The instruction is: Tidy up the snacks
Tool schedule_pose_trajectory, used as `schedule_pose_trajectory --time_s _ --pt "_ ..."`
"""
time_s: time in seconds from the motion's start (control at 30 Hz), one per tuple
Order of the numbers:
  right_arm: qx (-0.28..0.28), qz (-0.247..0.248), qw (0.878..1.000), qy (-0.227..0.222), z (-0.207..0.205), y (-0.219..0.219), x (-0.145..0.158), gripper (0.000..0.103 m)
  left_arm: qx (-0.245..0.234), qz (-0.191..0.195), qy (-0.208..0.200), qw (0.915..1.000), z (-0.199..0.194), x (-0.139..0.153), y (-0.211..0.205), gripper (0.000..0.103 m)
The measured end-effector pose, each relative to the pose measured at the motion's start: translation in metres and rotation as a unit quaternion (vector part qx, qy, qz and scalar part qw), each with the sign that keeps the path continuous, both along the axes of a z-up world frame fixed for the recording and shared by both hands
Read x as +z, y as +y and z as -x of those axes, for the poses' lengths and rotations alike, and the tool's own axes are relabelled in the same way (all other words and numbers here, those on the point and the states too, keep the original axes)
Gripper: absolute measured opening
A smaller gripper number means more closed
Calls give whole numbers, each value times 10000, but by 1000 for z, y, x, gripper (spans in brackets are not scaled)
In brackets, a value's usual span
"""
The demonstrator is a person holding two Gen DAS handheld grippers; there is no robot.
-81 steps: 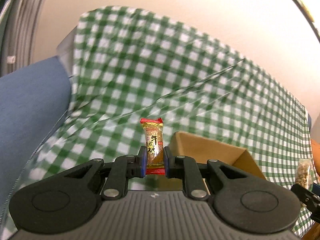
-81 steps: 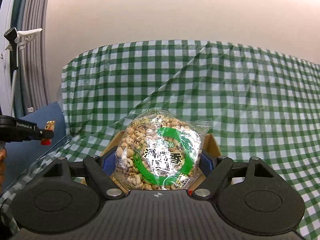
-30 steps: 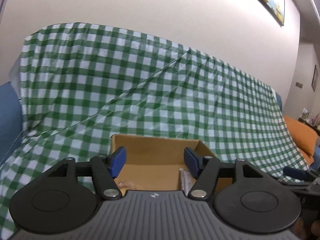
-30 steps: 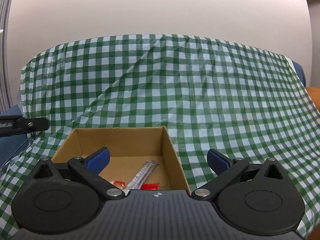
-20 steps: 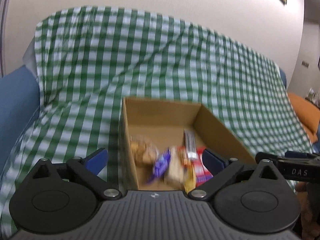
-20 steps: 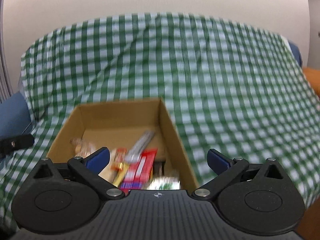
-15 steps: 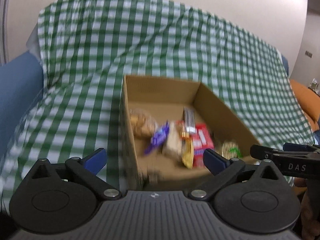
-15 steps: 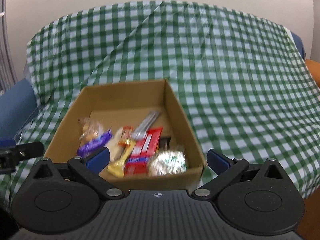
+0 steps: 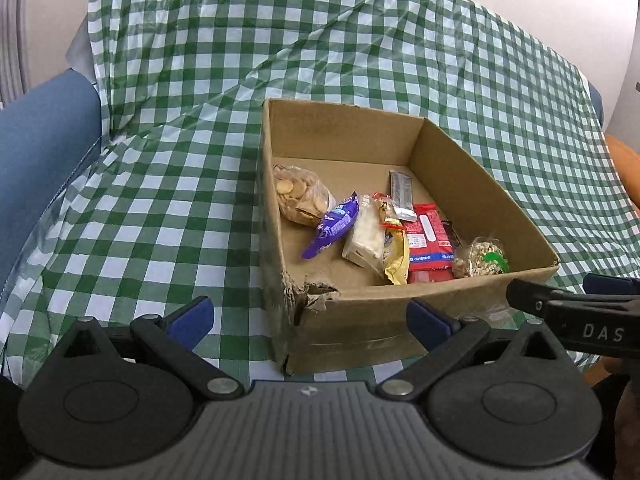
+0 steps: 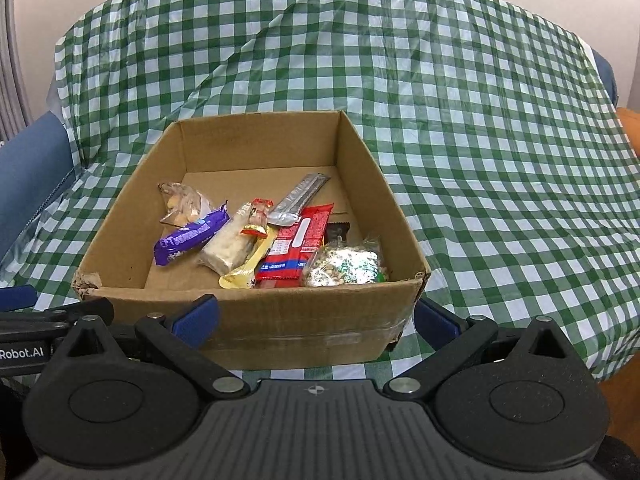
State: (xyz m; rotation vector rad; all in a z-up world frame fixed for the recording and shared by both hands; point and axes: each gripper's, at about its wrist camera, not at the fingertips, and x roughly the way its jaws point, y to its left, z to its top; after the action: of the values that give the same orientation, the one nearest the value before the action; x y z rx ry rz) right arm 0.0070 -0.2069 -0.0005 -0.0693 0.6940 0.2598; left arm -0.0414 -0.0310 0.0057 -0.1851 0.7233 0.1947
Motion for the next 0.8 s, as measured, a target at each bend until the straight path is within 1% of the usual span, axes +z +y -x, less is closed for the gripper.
schedule_pose_trajectory --time_s 0.33,0.8 --pt "79 136 9999 11 -6 4 -3 102 13 161 -4 9999 -6 3 1 102" --pt "99 171 9998 16 -7 6 -3 102 -37 163 13 9999 -10 1 -2 102"
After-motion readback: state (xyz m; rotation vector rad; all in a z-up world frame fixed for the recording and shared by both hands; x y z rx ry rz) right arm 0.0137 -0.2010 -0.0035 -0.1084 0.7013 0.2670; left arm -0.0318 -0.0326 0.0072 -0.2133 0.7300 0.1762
